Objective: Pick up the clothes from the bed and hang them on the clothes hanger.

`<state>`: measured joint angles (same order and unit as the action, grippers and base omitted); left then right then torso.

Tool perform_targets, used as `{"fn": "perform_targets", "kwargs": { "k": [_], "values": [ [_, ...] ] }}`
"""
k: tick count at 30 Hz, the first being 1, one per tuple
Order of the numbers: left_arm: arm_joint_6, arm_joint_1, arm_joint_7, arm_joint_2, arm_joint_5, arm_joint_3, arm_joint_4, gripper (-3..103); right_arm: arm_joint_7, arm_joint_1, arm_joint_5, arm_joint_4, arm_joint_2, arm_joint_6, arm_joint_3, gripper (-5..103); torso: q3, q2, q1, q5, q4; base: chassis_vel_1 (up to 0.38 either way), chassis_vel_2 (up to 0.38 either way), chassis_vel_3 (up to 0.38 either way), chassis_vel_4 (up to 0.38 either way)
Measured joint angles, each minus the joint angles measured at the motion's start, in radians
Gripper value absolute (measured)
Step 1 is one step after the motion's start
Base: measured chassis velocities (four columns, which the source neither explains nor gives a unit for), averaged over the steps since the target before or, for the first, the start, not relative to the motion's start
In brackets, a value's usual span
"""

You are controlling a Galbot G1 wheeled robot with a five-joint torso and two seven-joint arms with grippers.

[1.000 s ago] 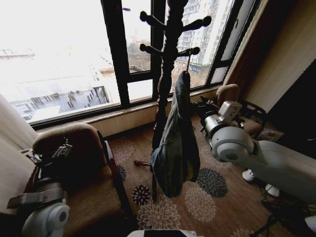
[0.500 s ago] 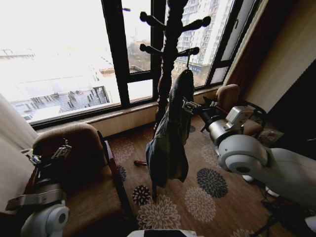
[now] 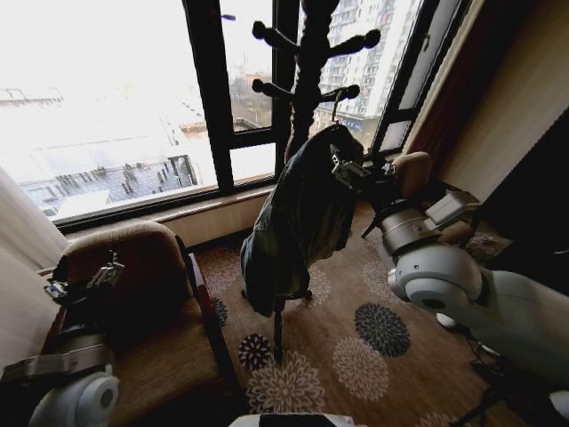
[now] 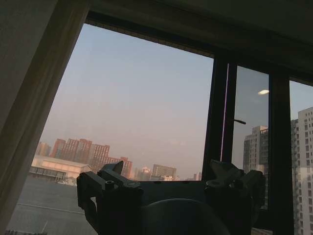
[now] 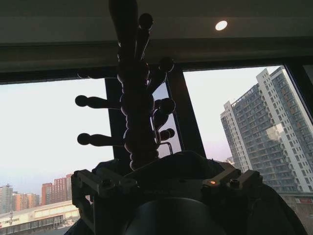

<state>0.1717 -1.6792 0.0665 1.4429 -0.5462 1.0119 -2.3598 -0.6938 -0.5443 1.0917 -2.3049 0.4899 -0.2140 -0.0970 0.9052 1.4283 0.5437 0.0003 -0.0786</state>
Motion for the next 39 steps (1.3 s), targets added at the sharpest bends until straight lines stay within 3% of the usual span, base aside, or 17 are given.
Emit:
{"fn": "perform_targets", "kwargs": {
  "k": [3,4,7,11,15,20,39],
  "values": [
    [-0.003,-0.007,0.0,-0.004,0.003,-0.001,-0.008,100,0.167,-0.204,-0.117,0.097,0.09,-0.09,0.138,100,0.0,0.0,0.0,-0.0001,-0.0005,0.0,0.0,0.0,0.0],
    [-0.003,-0.007,0.0,-0.004,0.003,-0.001,-0.008,100,0.167,-0.204,-0.117,0.097,0.09,-0.09,0.138,100,0.0,0.0,0.0,-0.0001,-0.0005,0.0,0.0,0.0,0.0],
    [-0.005,-0.017,-0.001,-0.005,0.014,-0.007,-0.014,100,0.294,-0.317,-0.199,0.208,0.186,-0.164,0.204,100,0.0,0.0,0.0,-0.0001,-0.0004,0.0,0.0,0.0,0.0],
    [-0.005,-0.026,-0.003,-0.002,0.023,-0.011,-0.016,100,0.341,-0.356,-0.275,0.277,0.254,-0.183,0.225,100,0.0,0.0,0.0,-0.0004,-0.0003,0.0,0.0,0.0,0.0],
    [-0.004,-0.043,0.001,0.006,0.025,-0.027,-0.025,100,0.348,-0.415,-0.436,0.355,0.361,-0.16,0.275,100,0.0,0.0,0.0,-0.0004,0.0,0.0,0.0,0.0,0.0],
    [-0.002,-0.057,0.005,0.014,0.034,-0.035,-0.027,100,0.337,-0.47,-0.546,0.388,0.413,-0.14,0.333,100,0.0,0.0,0.0,-0.0003,-0.0003,0.0,0.0,0.0,0.0],
    [0.022,-0.071,-0.018,0.037,0.058,-0.045,-0.039,100,0.337,-0.452,-0.538,0.357,0.414,-0.13,0.294,100,0.0,0.0,0.0,-0.0003,-0.0002,0.0,0.0,0.0,0.0]
  ]
}}
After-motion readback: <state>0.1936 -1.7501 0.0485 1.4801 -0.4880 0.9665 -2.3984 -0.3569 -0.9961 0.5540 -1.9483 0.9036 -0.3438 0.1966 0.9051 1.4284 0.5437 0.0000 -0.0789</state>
